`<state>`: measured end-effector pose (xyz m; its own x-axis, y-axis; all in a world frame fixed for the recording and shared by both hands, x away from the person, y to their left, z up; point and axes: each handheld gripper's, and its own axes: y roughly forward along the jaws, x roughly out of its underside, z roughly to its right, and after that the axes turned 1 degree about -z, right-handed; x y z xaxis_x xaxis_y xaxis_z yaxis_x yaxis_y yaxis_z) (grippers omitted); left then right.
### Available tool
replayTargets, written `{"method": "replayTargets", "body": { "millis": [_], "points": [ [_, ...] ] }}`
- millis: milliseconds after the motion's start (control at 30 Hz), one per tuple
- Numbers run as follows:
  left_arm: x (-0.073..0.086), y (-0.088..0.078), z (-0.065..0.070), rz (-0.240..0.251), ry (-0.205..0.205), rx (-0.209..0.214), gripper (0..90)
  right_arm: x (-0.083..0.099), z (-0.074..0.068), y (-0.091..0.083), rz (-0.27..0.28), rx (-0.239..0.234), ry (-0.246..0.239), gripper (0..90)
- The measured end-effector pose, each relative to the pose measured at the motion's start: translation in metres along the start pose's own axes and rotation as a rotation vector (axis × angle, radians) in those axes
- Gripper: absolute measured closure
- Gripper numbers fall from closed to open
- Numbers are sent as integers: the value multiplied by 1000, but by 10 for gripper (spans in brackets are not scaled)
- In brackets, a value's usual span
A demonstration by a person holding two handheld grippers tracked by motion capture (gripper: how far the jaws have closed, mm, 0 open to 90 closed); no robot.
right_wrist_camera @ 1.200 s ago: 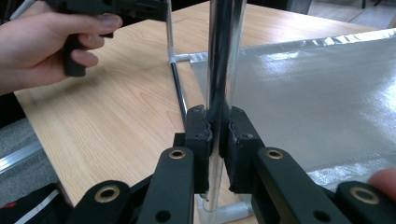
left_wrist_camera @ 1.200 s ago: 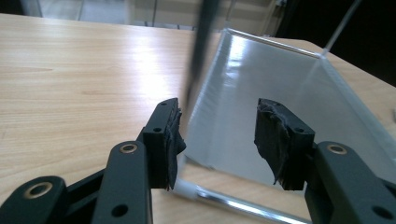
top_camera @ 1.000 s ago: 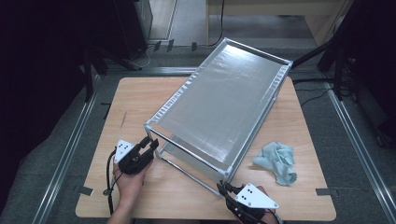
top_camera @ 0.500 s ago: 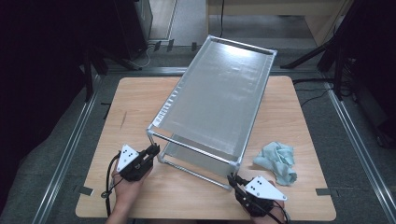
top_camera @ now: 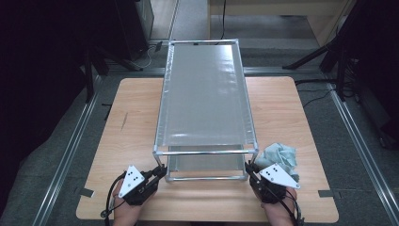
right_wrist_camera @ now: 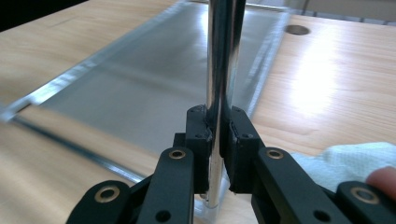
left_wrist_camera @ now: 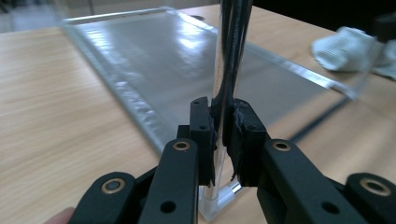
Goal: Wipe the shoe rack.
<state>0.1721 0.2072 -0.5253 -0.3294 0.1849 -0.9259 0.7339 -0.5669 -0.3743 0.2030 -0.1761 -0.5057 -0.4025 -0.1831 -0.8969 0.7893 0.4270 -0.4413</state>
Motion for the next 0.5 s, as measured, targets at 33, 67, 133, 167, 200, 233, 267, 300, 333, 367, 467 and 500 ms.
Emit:
{"method": "replayTargets", "body": {
  "millis": [33, 67, 133, 167, 200, 233, 267, 300, 333, 367, 467, 500],
  "points": [
    [0, -1, 3, -6, 13, 15, 816, 0, 2, 1, 1, 9, 6, 816],
    [0, -2, 5, -9, 24, 32, 817, -1, 4, 2, 2, 17, 12, 816],
    [1, -4, 9, -15, 43, 71, 817, -1, 7, 3, 4, 30, 23, 815],
    [1, -4, 10, -16, 48, 87, 817, -2, 9, 4, 5, 38, 31, 815],
    [1, -5, 12, -17, 58, 106, 816, -2, 11, 5, 8, 42, 31, 814],
    [1, -6, 13, -18, 68, 122, 815, -2, 12, 5, 9, 45, 33, 814],
    [2, -8, 15, -18, 77, 133, 810, -3, 13, 6, 11, 49, 37, 814],
    [2, -8, 16, -11, 78, 137, 800, -3, 14, 8, 13, 50, 38, 814],
    [2, -9, 16, -8, 74, 135, 772, -3, 15, 9, 15, 52, 38, 813],
    [2, -10, 17, -4, 77, 125, 760, -4, 15, 9, 16, 52, 37, 813],
    [3, -12, 15, 13, 62, 115, 754, -4, 14, 11, 20, 49, 48, 811],
    [3, -13, 14, 15, 59, 111, 795, -4, 14, 12, 21, 48, 48, 811]
  ]
}}
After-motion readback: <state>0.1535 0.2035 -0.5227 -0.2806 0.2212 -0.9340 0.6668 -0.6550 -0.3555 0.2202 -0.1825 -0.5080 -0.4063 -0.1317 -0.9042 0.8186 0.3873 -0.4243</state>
